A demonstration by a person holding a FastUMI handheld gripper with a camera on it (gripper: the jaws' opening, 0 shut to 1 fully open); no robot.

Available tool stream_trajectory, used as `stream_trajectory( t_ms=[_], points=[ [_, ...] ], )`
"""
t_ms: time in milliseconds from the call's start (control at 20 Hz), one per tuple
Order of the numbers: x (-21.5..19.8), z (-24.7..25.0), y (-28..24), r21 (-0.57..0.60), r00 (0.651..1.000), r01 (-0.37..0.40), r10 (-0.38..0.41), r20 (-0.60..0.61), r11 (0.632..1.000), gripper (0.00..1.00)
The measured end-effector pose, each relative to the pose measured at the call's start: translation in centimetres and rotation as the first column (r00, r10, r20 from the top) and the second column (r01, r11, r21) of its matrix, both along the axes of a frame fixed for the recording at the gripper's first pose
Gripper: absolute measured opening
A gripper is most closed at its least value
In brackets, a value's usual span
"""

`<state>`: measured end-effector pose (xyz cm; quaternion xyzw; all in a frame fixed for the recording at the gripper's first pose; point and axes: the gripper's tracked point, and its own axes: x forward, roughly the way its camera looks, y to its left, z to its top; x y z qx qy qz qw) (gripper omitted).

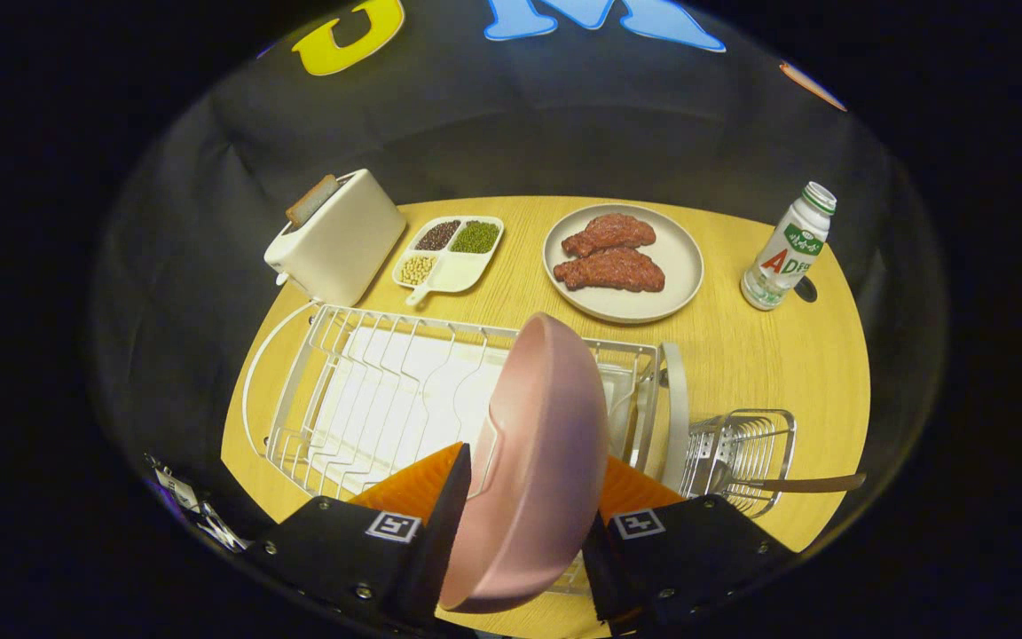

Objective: Take the plate from the dish rack, then take the spoon from the basket and place it into the plate.

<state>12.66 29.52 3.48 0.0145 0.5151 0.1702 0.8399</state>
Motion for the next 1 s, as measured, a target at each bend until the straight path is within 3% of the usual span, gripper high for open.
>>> stream_trajectory(
  t_ms=[100, 150, 350, 550, 1000],
  points=[
    [-0.4, 0.0, -0.9, -0.036, 0.998, 0.002, -0.004, -0.057, 0.999, 0.65],
    [-0.3, -1.2, -0.3, -0.028, 0.998, -0.007, 0.005, -0.069, 1.000, 0.52],
    [-0.6, -1.0, -1.8, -0.079, 0.995, 0.009, -0.017, -0.099, 0.997, 0.46],
    [0.0, -0.3, -2.0, -0.060, 0.994, 0.054, -0.059, -0.095, 0.997, 0.40],
    [0.5, 0.9, -2.4, -0.156, 0.997, 0.034, -0.044, -0.062, 0.987, 0.40]
  ],
)
